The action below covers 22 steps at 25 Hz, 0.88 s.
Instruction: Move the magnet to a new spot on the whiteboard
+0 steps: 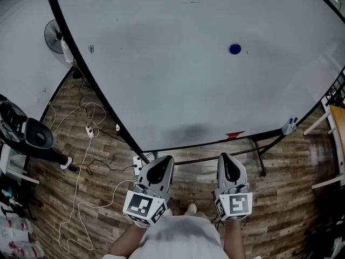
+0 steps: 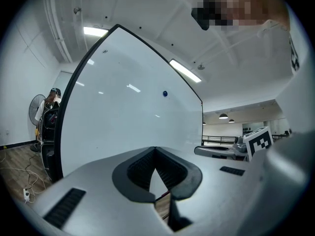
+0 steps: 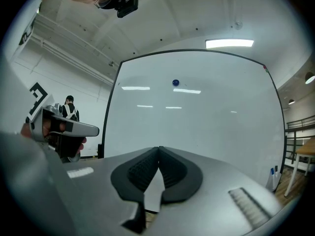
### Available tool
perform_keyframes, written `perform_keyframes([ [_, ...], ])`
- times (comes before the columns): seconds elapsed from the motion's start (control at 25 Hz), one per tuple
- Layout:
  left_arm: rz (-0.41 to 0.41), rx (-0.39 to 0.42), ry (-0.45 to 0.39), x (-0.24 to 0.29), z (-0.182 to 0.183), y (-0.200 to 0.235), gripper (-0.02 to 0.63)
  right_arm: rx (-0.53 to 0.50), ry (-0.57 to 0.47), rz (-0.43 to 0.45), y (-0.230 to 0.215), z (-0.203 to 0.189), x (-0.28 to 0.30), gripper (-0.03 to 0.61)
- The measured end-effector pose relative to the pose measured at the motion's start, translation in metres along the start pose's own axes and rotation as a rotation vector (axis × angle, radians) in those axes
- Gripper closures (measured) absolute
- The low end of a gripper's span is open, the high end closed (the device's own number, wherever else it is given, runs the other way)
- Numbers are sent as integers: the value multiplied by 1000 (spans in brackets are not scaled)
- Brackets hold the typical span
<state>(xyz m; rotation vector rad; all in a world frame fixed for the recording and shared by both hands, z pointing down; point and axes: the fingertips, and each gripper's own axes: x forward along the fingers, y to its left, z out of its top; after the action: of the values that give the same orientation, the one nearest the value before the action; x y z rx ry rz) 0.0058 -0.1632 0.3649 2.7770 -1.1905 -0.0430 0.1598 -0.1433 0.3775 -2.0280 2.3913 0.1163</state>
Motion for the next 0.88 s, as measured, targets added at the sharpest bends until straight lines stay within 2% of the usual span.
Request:
perform_keyframes([
  [0.4,8,2,-11,-3,3,1,607,-22,-9,29,9,6,0,581],
  [0.88,14,4,-10,-2,4,5,607,-16,-5,23,5,6,2,581],
])
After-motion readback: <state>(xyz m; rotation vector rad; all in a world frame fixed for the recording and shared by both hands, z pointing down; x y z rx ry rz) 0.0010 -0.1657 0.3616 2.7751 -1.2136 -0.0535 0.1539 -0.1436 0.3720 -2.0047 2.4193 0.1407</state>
